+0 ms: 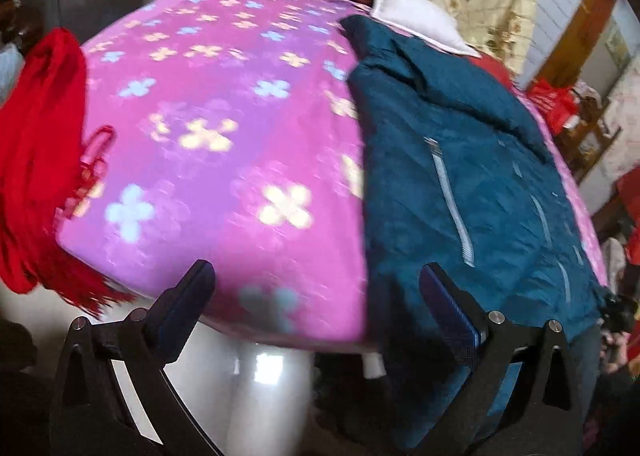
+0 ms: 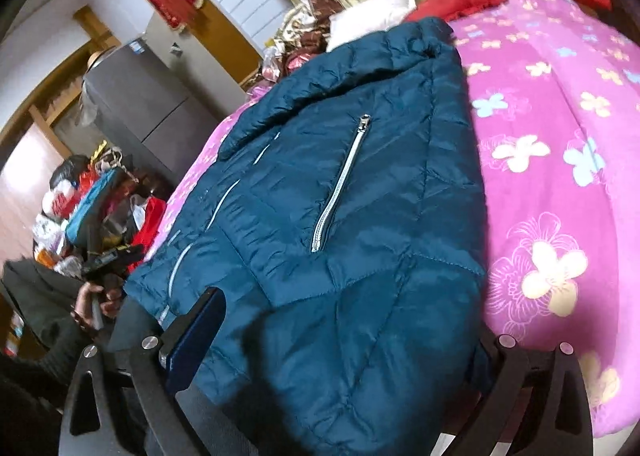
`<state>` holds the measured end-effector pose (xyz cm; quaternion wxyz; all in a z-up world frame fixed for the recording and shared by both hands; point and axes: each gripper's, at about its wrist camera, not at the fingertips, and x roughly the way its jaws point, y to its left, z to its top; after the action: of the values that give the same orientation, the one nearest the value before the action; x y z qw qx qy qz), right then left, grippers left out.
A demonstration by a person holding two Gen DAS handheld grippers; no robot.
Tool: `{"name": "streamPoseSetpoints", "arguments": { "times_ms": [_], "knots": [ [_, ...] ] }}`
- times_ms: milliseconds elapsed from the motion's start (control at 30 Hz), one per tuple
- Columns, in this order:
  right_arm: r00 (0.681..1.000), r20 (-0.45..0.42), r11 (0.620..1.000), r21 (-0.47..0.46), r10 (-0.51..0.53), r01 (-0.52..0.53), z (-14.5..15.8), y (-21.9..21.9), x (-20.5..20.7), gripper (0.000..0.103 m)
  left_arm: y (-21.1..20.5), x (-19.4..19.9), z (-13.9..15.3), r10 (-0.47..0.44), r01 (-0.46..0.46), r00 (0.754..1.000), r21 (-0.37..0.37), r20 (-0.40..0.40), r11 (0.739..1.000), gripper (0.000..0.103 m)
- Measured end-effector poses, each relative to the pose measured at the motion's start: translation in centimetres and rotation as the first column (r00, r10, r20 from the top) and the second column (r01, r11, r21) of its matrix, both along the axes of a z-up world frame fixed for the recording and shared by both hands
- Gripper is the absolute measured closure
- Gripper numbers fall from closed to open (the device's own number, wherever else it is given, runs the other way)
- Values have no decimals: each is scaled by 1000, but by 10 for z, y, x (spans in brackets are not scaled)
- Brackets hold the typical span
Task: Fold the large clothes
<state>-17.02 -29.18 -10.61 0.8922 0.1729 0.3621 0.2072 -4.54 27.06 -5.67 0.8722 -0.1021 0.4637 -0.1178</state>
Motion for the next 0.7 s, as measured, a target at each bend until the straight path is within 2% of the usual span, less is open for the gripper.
{"name": "streamPoseSetpoints", "arguments": {
  "times_ms": [100, 267, 467, 567, 633, 700],
  "knots": [
    [1000, 10, 998, -58, -14, 15, 0, 6, 0, 1, -19, -9, 1, -66, 67, 998, -44, 14, 997, 1],
    [1000, 2, 996, -85, -8, 8, -1, 8, 3, 0, -50, -19, -11, -191, 181, 980, -155, -48, 971, 1],
    [1000, 11, 996, -83, -20, 21, -2, 6, 2, 0, -54, -28, -13, -241, 222, 969, -223, -62, 949, 1],
    [1000, 9, 994, -109, -20, 20, -2, 9, 2, 0, -49, -26, -14, -285, 238, 952, -310, -113, 920, 1],
    [1000, 13, 993, -118, -23, 24, -2, 11, 2, 0, -45, -24, -21, -301, 232, 942, -365, -145, 902, 10],
    [999, 18, 992, -119, -30, 32, -3, 11, 2, 0, -41, -22, -27, -284, 200, 944, -394, -169, 897, 19]
  ]
}}
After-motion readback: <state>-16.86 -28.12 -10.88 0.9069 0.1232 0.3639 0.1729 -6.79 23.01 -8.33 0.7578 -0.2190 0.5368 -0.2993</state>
